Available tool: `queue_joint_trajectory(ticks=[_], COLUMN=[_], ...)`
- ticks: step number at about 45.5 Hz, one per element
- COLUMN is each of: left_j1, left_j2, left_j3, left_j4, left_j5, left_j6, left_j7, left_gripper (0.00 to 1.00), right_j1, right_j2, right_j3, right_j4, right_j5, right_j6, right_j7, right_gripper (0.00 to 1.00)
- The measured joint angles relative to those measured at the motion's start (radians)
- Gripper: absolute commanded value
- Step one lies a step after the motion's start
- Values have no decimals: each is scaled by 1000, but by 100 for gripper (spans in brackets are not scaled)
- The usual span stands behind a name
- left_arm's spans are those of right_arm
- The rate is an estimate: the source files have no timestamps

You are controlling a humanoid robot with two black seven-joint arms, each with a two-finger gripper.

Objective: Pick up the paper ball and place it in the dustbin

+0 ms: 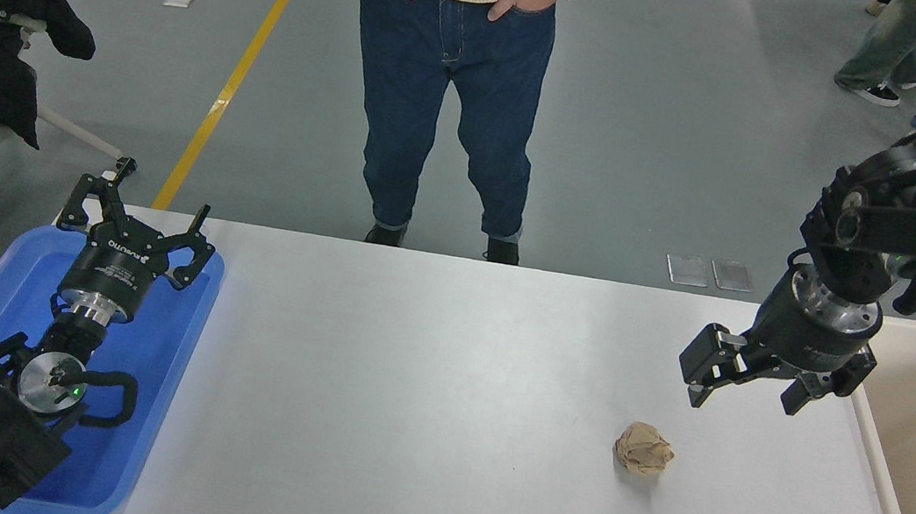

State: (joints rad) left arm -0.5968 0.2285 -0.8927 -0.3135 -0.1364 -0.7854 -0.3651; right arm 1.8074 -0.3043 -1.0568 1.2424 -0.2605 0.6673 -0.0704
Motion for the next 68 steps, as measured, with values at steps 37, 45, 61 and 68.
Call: queue_joint_trajectory(ticks=[37,45,61,68], left_j1=[0,0,0,0], left_j2=[0,0,0,0], left_j3=[0,0,0,0], left_j4=[0,0,0,0], left_j5=[0,0,0,0], left_j6=[0,0,0,0], left_j7=[-1,-1,-1,-1], left_gripper=[100,100,100,100], right_j1=[-331,-380,-448,-468], right_j2=[151,165,174,177], right_j3=[65,45,35,37], right_j4=[-103,-133,-182,-195], right_j5=[0,-7,-9,-9], right_j6=[-499,-553,-606,-623], right_j7=[-4,-4,-5,-5], right_gripper=[98,98,91,90])
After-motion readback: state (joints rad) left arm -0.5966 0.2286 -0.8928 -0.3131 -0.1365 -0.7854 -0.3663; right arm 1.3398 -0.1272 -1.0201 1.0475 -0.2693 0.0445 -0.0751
